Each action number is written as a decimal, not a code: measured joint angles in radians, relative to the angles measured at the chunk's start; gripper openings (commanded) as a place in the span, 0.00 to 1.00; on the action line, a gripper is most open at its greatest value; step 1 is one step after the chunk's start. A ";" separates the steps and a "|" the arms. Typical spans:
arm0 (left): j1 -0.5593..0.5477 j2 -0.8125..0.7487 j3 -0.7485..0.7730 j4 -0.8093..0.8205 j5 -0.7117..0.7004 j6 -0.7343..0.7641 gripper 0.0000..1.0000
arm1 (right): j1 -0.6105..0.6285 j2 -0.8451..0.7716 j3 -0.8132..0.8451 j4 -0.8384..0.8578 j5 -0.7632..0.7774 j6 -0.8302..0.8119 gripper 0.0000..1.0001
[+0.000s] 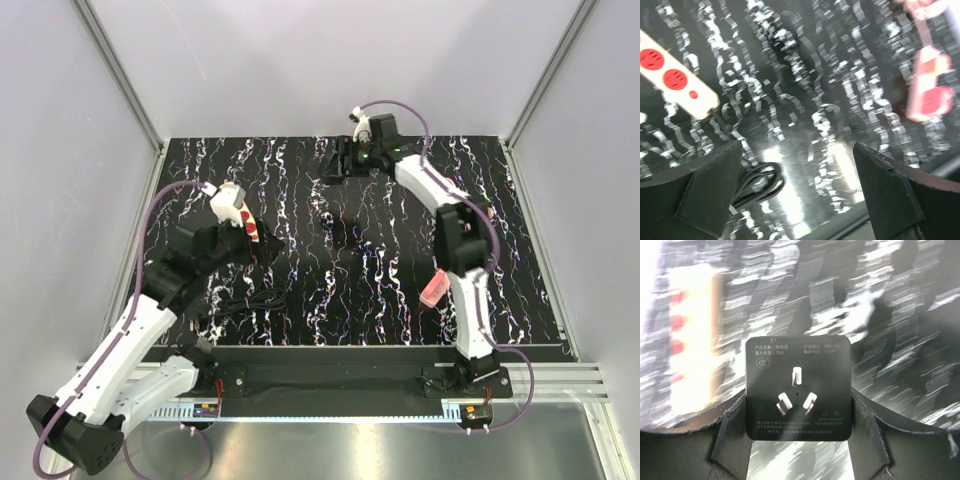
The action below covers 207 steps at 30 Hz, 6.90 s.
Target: Insert the plug
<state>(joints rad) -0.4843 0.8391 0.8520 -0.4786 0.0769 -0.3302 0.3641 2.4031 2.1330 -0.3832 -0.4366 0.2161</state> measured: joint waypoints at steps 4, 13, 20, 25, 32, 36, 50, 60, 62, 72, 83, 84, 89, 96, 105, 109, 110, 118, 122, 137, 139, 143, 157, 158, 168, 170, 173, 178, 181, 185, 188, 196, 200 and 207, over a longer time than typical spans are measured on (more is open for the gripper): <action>0.062 0.000 0.070 0.010 0.141 -0.068 0.95 | 0.001 -0.405 -0.432 0.252 -0.219 0.179 0.00; 0.153 0.004 0.178 0.309 0.481 -0.319 0.90 | 0.052 -0.908 -0.949 1.062 -0.491 0.686 0.00; 0.150 0.058 0.104 0.684 0.618 -0.546 0.93 | 0.138 -0.911 -1.015 1.282 -0.527 0.907 0.00; 0.126 0.063 0.098 0.711 0.620 -0.549 0.98 | 0.154 -0.911 -1.015 1.394 -0.516 0.968 0.00; 0.094 0.059 0.081 0.749 0.610 -0.538 0.91 | 0.214 -0.893 -1.015 1.492 -0.480 0.998 0.00; 0.089 0.065 0.076 0.778 0.602 -0.539 0.69 | 0.255 -0.860 -1.015 1.516 -0.454 0.998 0.00; 0.096 0.058 0.055 0.772 0.632 -0.537 0.00 | 0.262 -0.903 -1.007 1.302 -0.495 0.857 0.78; 0.085 0.026 0.035 0.634 0.768 -0.465 0.00 | 0.250 -1.025 -1.007 0.902 -0.635 0.587 0.83; 0.084 0.027 0.032 0.628 0.785 -0.460 0.00 | 0.250 -1.044 -1.007 0.857 -0.655 0.551 0.81; 0.081 0.035 0.034 0.595 0.837 -0.449 0.13 | 0.247 -1.048 -1.021 0.806 -0.678 0.516 0.13; 0.082 0.054 0.002 0.660 0.820 -0.514 0.69 | 0.244 -1.054 -1.135 1.028 -0.607 0.657 0.00; 0.083 0.058 -0.002 0.674 0.814 -0.526 0.73 | 0.244 -1.055 -1.141 1.041 -0.594 0.664 0.00; 0.083 0.079 -0.008 0.743 0.798 -0.579 0.77 | 0.244 -1.055 -1.148 1.100 -0.542 0.706 0.00; 0.083 0.079 -0.008 0.768 0.779 -0.588 0.73 | 0.244 -1.060 -1.150 1.146 -0.514 0.727 0.00; 0.082 0.093 0.001 0.779 0.788 -0.585 0.46 | 0.241 -1.038 -1.163 1.207 -0.504 0.772 0.00; 0.085 0.114 0.004 0.780 0.801 -0.585 0.00 | 0.234 -1.028 -1.189 1.254 -0.496 0.796 0.24; 0.085 0.117 0.004 0.780 0.803 -0.586 0.00 | 0.232 -1.027 -1.192 1.258 -0.496 0.800 0.39; 0.079 0.139 0.191 0.390 0.687 -0.266 0.00 | 0.172 -1.074 -1.246 1.213 -0.497 0.811 1.00; 0.112 0.188 0.350 0.159 0.554 -0.062 0.00 | 0.109 -1.201 -1.284 1.041 -0.491 0.746 1.00; 0.241 0.521 0.572 -0.225 0.115 0.695 0.00 | 0.107 -1.559 -1.426 0.675 -0.488 0.531 1.00; 0.254 0.559 0.572 -0.242 0.113 0.787 0.00 | 0.107 -1.545 -1.445 0.650 -0.489 0.517 1.00; 0.315 0.620 0.572 -0.248 0.183 0.922 0.00 | 0.107 -1.519 -1.455 0.623 -0.496 0.493 1.00; 0.477 0.947 0.726 -0.410 0.398 1.164 0.00 | 0.107 -1.396 -1.500 0.642 -0.476 0.526 1.00; 0.470 0.960 0.734 -0.423 0.390 1.178 0.00 | 0.107 -1.391 -1.511 0.647 -0.471 0.536 1.00; 0.416 1.036 0.800 -0.505 0.317 1.244 0.00 | 0.107 -1.382 -1.529 0.669 -0.465 0.563 1.00; 0.411 1.051 0.805 -0.511 0.309 1.244 0.00 | 0.107 -1.381 -1.529 0.669 -0.464 0.562 1.00; 0.399 1.075 0.805 -0.529 0.277 1.243 0.00 | 0.107 -1.381 -1.529 0.669 -0.463 0.562 1.00; 0.371 1.118 0.825 -0.550 0.240 1.248 0.00 | 0.107 -1.381 -1.530 0.669 -0.463 0.562 1.00; 0.364 1.118 0.831 -0.552 0.236 1.252 0.00 | 0.107 -1.379 -1.530 0.669 -0.463 0.562 1.00; 0.364 1.122 0.831 -0.554 0.217 1.258 0.00 | 0.107 -1.375 -1.530 0.668 -0.462 0.559 1.00; 0.364 1.122 0.831 -0.554 0.211 1.259 0.00 | 0.107 -1.373 -1.530 0.668 -0.462 0.558 1.00; 0.364 1.122 0.831 -0.555 0.201 1.258 0.00 | 0.107 -1.357 -1.530 0.667 -0.462 0.551 1.00; 0.364 1.122 0.831 -0.556 0.200 1.258 0.00 | 0.107 -1.351 -1.530 0.665 -0.462 0.549 1.00; 0.357 1.119 0.831 -0.570 0.194 1.266 0.00 | 0.107 -1.344 -1.530 0.664 -0.462 0.547 1.00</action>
<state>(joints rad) -0.1276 1.9583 1.6829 -1.0481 0.2707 0.9360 0.4713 1.0592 0.6033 0.2806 -0.8986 0.7631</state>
